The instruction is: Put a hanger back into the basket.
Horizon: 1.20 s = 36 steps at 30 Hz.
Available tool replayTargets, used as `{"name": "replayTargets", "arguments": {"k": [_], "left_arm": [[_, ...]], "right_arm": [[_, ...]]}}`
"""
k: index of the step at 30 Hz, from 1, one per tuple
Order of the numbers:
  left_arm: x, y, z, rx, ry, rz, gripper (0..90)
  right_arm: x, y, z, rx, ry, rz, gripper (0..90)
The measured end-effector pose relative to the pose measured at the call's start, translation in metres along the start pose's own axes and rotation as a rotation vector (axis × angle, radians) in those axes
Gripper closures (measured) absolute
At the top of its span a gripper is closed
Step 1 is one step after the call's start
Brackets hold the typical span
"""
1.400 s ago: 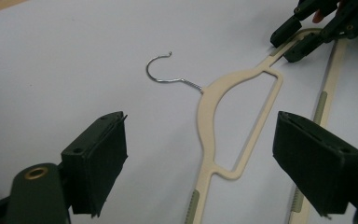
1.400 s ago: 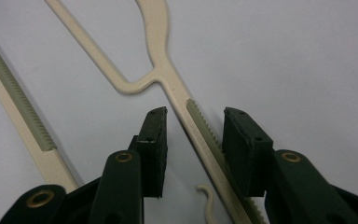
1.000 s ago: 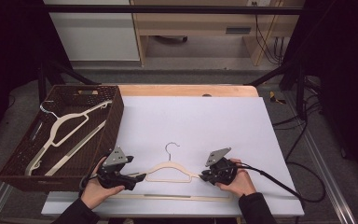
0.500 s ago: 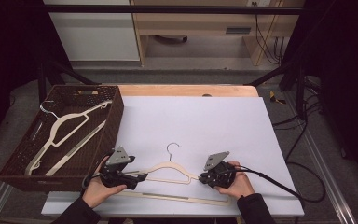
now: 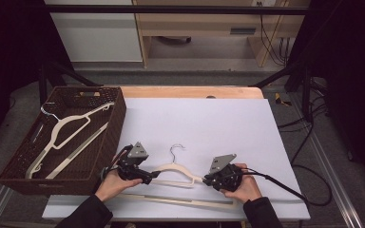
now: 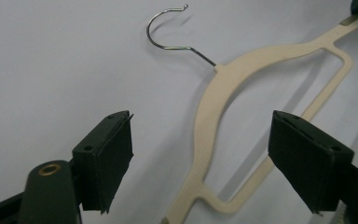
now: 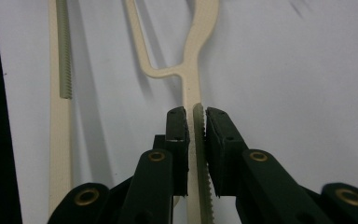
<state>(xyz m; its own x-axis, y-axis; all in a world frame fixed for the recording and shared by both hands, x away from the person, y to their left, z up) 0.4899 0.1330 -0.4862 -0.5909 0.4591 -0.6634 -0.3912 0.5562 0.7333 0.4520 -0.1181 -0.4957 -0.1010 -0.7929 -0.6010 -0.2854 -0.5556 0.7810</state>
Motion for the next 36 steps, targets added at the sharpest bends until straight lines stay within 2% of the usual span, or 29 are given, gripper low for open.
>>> {"name": "replayTargets", "arguments": {"k": [3,6,9,11,13,14,20,24,25,28,30,32,36], "left_arm": [[-0.002,-0.01,-0.003,-0.001,-0.02,0.026,26.9],[-0.005,-0.021,-0.004,0.001,-0.033,0.054,30.8],[-0.005,-0.031,-0.005,0.018,-0.021,0.07,36.9],[-0.005,-0.038,-0.004,0.017,-0.028,0.093,41.4],[-0.004,-0.042,-0.002,0.028,-0.012,0.101,46.2],[-0.004,-0.041,-0.002,0.034,-0.012,0.103,46.7],[-0.003,-0.039,-0.006,0.032,-0.033,0.118,67.1],[-0.002,-0.038,-0.008,0.022,-0.052,0.128,69.3],[-0.002,-0.036,-0.008,0.016,-0.08,0.139,69.7],[-0.004,-0.031,-0.011,-0.002,-0.109,0.119,70.7],[-0.005,-0.026,-0.013,-0.017,-0.135,0.105,71.1],[-0.005,-0.022,-0.017,-0.012,-0.138,0.09,71.6],[-0.005,-0.016,-0.023,-0.036,-0.171,0.072,72.7]], "right_arm": [[-0.003,0.003,0.0,0.0,0.009,-0.015,79.9],[-0.004,0.005,0.001,0.005,0.015,-0.007,79.9],[-0.005,0.007,0.002,0.004,0.014,-0.009,79.9],[-0.005,0.007,0.002,0.0,0.017,-0.016,79.9],[-0.005,0.006,0.002,-0.001,0.015,-0.011,79.9],[-0.005,0.006,0.002,-0.004,0.017,-0.015,79.9],[-0.006,0.009,0.001,0.006,0.015,-0.021,79.9],[-0.005,0.009,0.001,0.0,0.011,-0.02,79.8],[-0.004,0.009,0.001,-0.002,0.01,-0.013,79.7],[-0.002,0.008,0.0,0.004,-0.003,-0.006,79.4],[-0.001,0.008,0.0,0.002,-0.012,-0.019,79.3],[0.001,0.009,-0.001,-0.011,-0.03,-0.046,79.3],[0.005,0.011,-0.004,-0.013,-0.07,-0.062,77.0]]}}
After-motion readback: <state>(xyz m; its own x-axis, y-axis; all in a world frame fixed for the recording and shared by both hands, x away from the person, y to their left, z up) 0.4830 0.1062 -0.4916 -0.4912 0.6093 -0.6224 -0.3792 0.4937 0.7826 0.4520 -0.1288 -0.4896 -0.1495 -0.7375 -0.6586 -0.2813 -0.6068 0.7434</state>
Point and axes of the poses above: each handheld gripper's, and its own axes: y roughly backward along the jaws, x roughly out of its underside, z roughly to its left, the point moved 6 cm from there along -y, roughly forward along the jaws, and after that the axes turned 12 degrees about y, right-handed, at the moved point
